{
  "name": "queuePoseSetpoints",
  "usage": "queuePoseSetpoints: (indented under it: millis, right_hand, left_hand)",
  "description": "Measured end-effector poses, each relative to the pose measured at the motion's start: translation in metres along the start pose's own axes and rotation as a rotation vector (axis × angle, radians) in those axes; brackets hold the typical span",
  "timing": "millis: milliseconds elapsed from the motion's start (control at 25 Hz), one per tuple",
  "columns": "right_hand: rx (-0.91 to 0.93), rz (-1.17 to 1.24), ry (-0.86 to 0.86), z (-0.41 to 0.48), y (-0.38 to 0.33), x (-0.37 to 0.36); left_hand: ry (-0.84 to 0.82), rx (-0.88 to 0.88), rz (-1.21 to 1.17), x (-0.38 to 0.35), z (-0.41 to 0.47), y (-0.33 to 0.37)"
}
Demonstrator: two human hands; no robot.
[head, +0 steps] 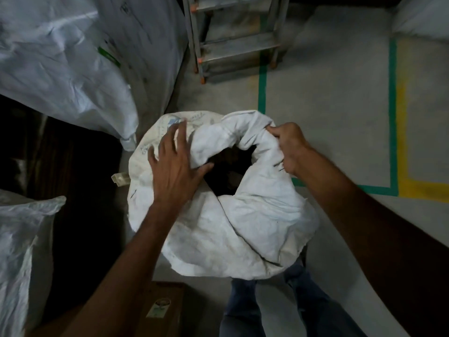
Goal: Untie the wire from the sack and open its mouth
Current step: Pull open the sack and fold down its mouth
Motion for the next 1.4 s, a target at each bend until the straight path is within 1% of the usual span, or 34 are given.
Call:
queuePoseSetpoints:
  millis: [40, 80, 120, 160, 200, 240, 280, 320, 360, 400, 440, 480, 520, 560, 600, 680, 720, 800, 880, 920, 960, 1000, 1040, 1080, 1120, 1160, 1200, 1240, 1280, 1320, 1360, 1400]
  right_hand:
    - [-0.065, -0.001, 0.004, 0.004, 0.006, 0.005]
    - [-0.085, -0.067, 0.003, 0.005, 0.007, 0.007]
    - [-0.037, -0.234, 0.015, 0.003, 0.003, 0.006]
    - [0.089, -0.455, 0.064, -0.003, -0.007, 0.005]
    - [0.299, -0.688, 0.169, -0.013, -0.020, 0.003]
    - [0.575, -0.836, 0.265, -0.037, -0.037, -0.004]
    - [0.866, -0.895, 0.293, -0.068, -0.050, -0.018]
    - [1.082, -0.939, 0.213, -0.093, -0.052, -0.038]
    - [1.216, -1.007, 0.077, -0.105, -0.044, -0.063]
    - [1.270, -1.107, -0.056, -0.112, -0.031, -0.089]
    - [1.270, -1.192, -0.130, -0.110, -0.020, -0.109]
    - [1.249, -1.217, -0.143, -0.107, -0.018, -0.122]
    - [1.227, -1.169, -0.131, -0.100, -0.025, -0.131]
    - [1.205, -1.091, -0.132, -0.094, -0.035, -0.136]
    - [1.158, -1.018, -0.141, -0.086, -0.046, -0.142]
    - [0.976, -0.920, -0.165, -0.060, -0.063, -0.151]
    - [0.860, -0.883, -0.167, -0.045, -0.067, -0.155]
    - [0.601, -0.744, -0.122, -0.017, -0.065, -0.155]
    - [0.292, -0.503, -0.066, 0.004, -0.056, -0.142]
    - [0.192, -0.445, -0.049, 0.008, -0.052, -0.135]
    - [0.159, -0.444, -0.021, 0.010, -0.051, -0.129]
    - [0.190, -0.516, 0.017, 0.011, -0.054, -0.125]
    - [0.301, -0.656, 0.059, 0.009, -0.058, -0.124]
    - [0.477, -0.837, 0.129, 0.001, -0.063, -0.125]
    - [0.693, -0.990, 0.190, -0.014, -0.065, -0.130]
    - [0.932, -1.059, 0.231, -0.032, -0.063, -0.136]
    - [1.151, -1.073, 0.234, -0.054, -0.059, -0.144]
    - [1.312, -1.071, 0.165, -0.068, -0.050, -0.152]
    - [1.425, -1.081, 0.020, -0.076, -0.038, -0.163]
    - [1.478, -1.122, -0.124, -0.077, -0.026, -0.173]
    - [1.495, -1.207, -0.205, -0.075, -0.017, -0.181]
    - [1.499, -1.288, -0.226, -0.070, -0.015, -0.187]
  left_hand:
    - [-0.046, 0.118, -0.065, -0.011, -0.007, -0.018]
    - [-0.085, 0.208, -0.177, -0.019, -0.009, -0.037]
    - [-0.129, 0.223, -0.256, -0.026, -0.007, -0.049]
    - [-0.175, 0.171, -0.276, -0.028, -0.002, -0.056]
    - [-0.211, 0.101, -0.302, -0.026, 0.005, -0.060]
    - [-0.241, 0.068, -0.387, -0.022, 0.013, -0.061]
    - [-0.287, 0.103, -0.519, -0.015, 0.020, -0.061]
    - [-0.319, 0.193, -0.683, -0.006, 0.026, -0.059]
    - [-0.318, 0.321, -0.805, 0.002, 0.033, -0.061]
    - [-0.298, 0.453, -0.896, 0.010, 0.039, -0.067]
    - [-0.314, 0.591, -0.955, 0.013, 0.043, -0.076]
    - [-0.377, 0.719, -0.992, 0.015, 0.042, -0.082]
    - [-0.448, 0.806, -1.009, 0.018, 0.039, -0.086]
    - [-0.483, 0.808, -1.009, 0.021, 0.038, -0.091]
    - [-0.473, 0.751, -0.974, 0.021, 0.040, -0.100]
    - [-0.346, 0.558, -0.858, 0.027, 0.041, -0.108]
    - [-0.246, 0.467, -0.748, 0.034, 0.039, -0.106]
    - [-0.065, 0.325, -0.418, 0.042, 0.026, -0.090]
    - [-0.021, 0.295, -0.170, 0.035, 0.001, -0.069]
    - [-0.012, 0.327, -0.172, 0.031, -0.012, -0.064]
    - [-0.002, 0.372, -0.266, 0.025, -0.020, -0.064]
    - [-0.012, 0.398, -0.386, 0.014, -0.024, -0.071]
    - [-0.046, 0.398, -0.436, 0.006, -0.023, -0.078]
    - [-0.075, 0.386, -0.457, 0.000, -0.020, -0.085]
    - [-0.097, 0.396, -0.516, -0.004, -0.017, -0.091]
    - [-0.111, 0.436, -0.619, -0.006, -0.014, -0.097]
    - [-0.120, 0.496, -0.733, -0.005, -0.011, -0.098]
    - [-0.151, 0.553, -0.837, -0.005, -0.009, -0.097]
    - [-0.194, 0.614, -0.926, -0.004, -0.007, -0.096]
    - [-0.242, 0.685, -1.013, -0.005, -0.006, -0.097]
    - [-0.297, 0.750, -1.105, -0.005, -0.006, -0.100]
    - [-0.336, 0.798, -1.208, -0.003, -0.005, -0.100]
Point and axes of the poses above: each hand's wrist, its own z-axis towards the middle knuckle, its own x-axis out of the back of the hand, y = z × x, the point moved 7 cm from there along z, towards the middle knuckle, and after that the axes turned 7 degrees about y, right-handed, at the moved point
